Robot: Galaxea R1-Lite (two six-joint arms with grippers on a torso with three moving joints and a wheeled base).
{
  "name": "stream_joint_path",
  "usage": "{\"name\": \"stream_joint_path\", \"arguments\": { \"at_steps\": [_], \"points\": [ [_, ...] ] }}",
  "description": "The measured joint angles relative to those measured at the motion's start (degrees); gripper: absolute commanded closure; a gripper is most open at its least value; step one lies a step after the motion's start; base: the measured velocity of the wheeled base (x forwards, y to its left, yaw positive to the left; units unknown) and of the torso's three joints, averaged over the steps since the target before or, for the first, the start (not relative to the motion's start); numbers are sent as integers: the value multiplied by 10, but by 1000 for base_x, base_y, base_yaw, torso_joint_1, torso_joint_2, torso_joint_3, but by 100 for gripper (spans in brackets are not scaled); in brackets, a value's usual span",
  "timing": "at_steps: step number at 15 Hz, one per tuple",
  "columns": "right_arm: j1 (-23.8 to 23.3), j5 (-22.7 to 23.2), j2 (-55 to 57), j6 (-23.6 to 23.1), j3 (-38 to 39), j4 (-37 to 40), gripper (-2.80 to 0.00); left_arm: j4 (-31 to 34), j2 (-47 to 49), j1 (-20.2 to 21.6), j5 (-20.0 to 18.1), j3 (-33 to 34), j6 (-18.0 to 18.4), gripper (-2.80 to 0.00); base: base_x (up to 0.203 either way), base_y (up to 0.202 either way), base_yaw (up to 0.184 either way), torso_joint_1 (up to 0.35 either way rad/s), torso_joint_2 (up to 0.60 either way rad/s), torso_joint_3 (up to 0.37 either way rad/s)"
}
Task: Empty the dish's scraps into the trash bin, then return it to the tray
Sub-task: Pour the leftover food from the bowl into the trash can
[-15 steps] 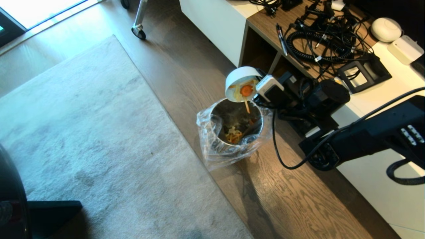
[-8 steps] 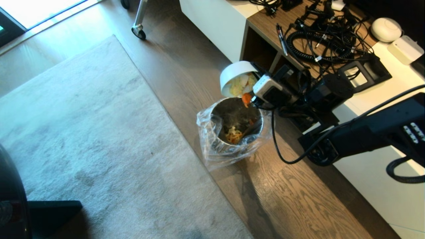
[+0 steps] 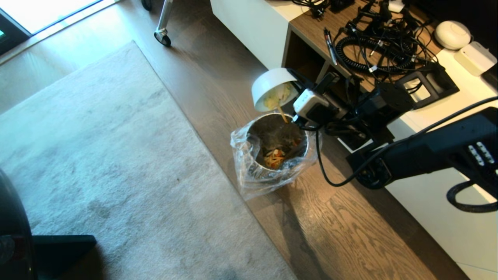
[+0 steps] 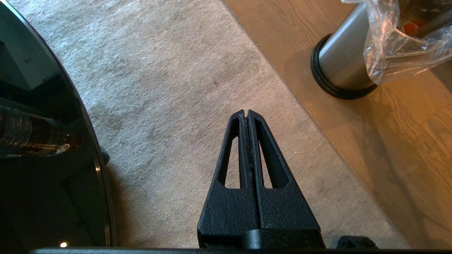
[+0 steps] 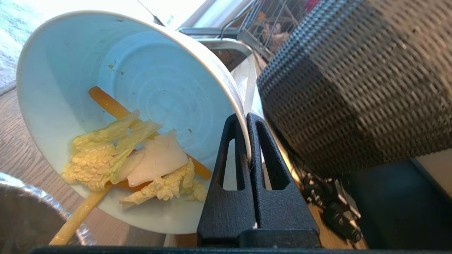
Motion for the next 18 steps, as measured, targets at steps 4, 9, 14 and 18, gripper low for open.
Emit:
{"name": "stream_joint_path", "arguments": {
  "at_steps": [4,9,14,18],
  "points": [
    [0,35,7,-8,-30,-9,0,0,0,0,0,0,0,0,0,0,0,0,0,0],
    [-1,64,8,-8,-41,-20,0,0,0,0,0,0,0,0,0,0,0,0,0,0],
    [-1,72,3,5,-41,-24,0,0,0,0,0,0,0,0,0,0,0,0,0,0],
    [0,73,-10,27,-49,-24,0,0,0,0,0,0,0,0,0,0,0,0,0,0]
  ]
}}
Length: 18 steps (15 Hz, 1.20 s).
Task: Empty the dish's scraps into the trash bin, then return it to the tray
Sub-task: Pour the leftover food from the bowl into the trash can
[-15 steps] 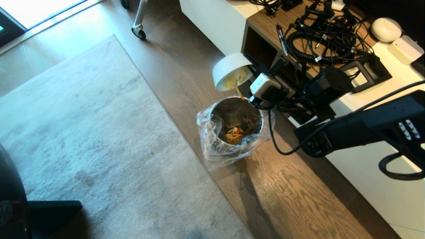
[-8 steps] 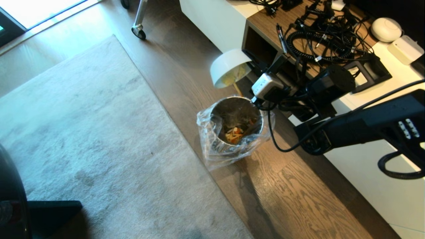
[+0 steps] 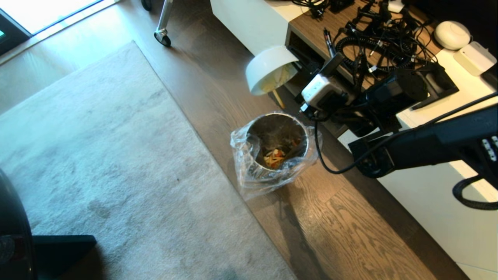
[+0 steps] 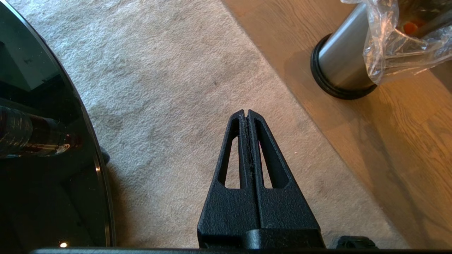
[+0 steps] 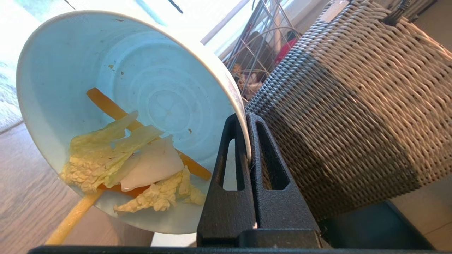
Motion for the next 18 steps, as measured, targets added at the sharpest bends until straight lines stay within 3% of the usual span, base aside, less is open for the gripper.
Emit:
{"name": "stream_joint_path", "arguments": {
  "at_steps": [6,18],
  "points": [
    [-4,-3,-11,24,0,0,0,0,0,0,0,0,0,0,0,0,0,0,0,0],
    [-3,-4,6,30,-11,1,0,0,0,0,0,0,0,0,0,0,0,0,0,0]
  ]
}}
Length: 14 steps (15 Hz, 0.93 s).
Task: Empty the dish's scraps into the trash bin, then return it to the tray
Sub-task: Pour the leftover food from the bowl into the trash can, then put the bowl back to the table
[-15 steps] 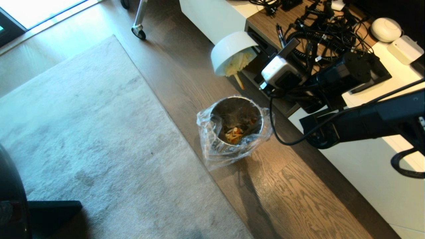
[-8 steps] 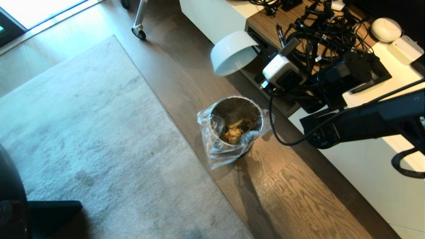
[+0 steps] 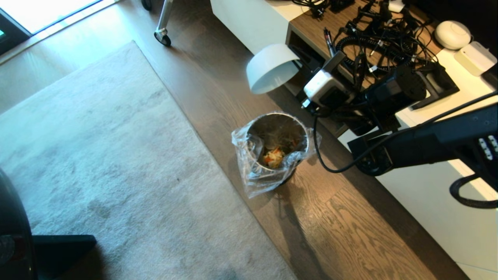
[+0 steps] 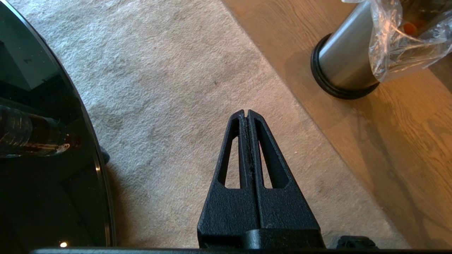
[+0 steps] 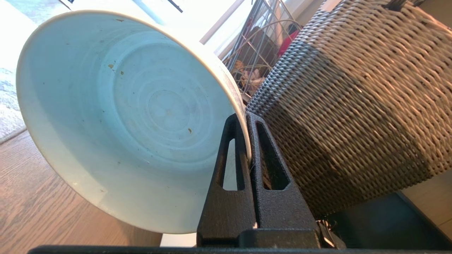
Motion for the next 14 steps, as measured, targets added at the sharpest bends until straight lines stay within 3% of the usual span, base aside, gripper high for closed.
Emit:
{"name": "stream_joint_path", "arguments": {
  "at_steps": [5,11,14],
  "points": [
    [-2,-3,-4,17,18,0,0,0,0,0,0,0,0,0,0,0,0,0,0,0],
    [-3,-120,-27,50,43,33,0,0,0,0,0,0,0,0,0,0,0,0,0,0],
    [-3,-149,-45,66,51,84,0,0,0,0,0,0,0,0,0,0,0,0,0,0]
  ]
}}
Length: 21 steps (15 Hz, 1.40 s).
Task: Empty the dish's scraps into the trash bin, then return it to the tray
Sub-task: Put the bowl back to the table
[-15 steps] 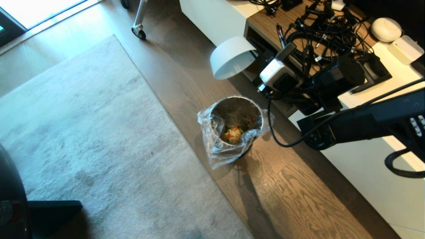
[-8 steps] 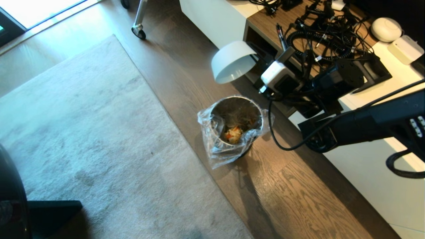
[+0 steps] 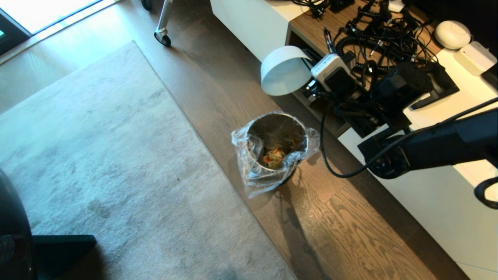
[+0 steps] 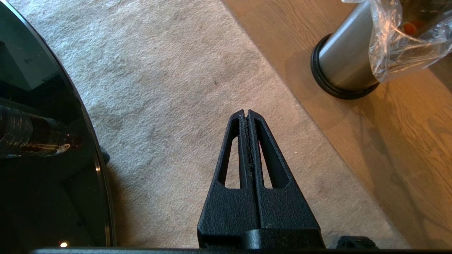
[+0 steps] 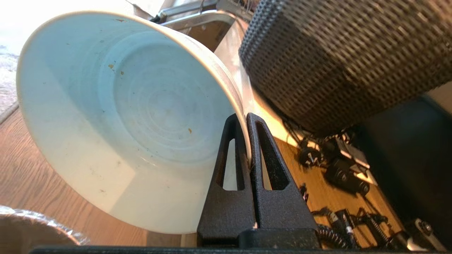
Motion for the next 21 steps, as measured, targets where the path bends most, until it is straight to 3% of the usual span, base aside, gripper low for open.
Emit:
{"name": "stream_joint_path", "arguments": {
  "at_steps": [6,12,21],
  "points": [
    [-6,-34,-50,47,69,68,0,0,0,0,0,0,0,0,0,0,0,0,0,0],
    [-17,-151,-146,126,198,134,0,0,0,0,0,0,0,0,0,0,0,0,0,0],
    [-85,-299,-300,187,436,139,0,0,0,0,0,0,0,0,0,0,0,0,0,0]
  ]
}}
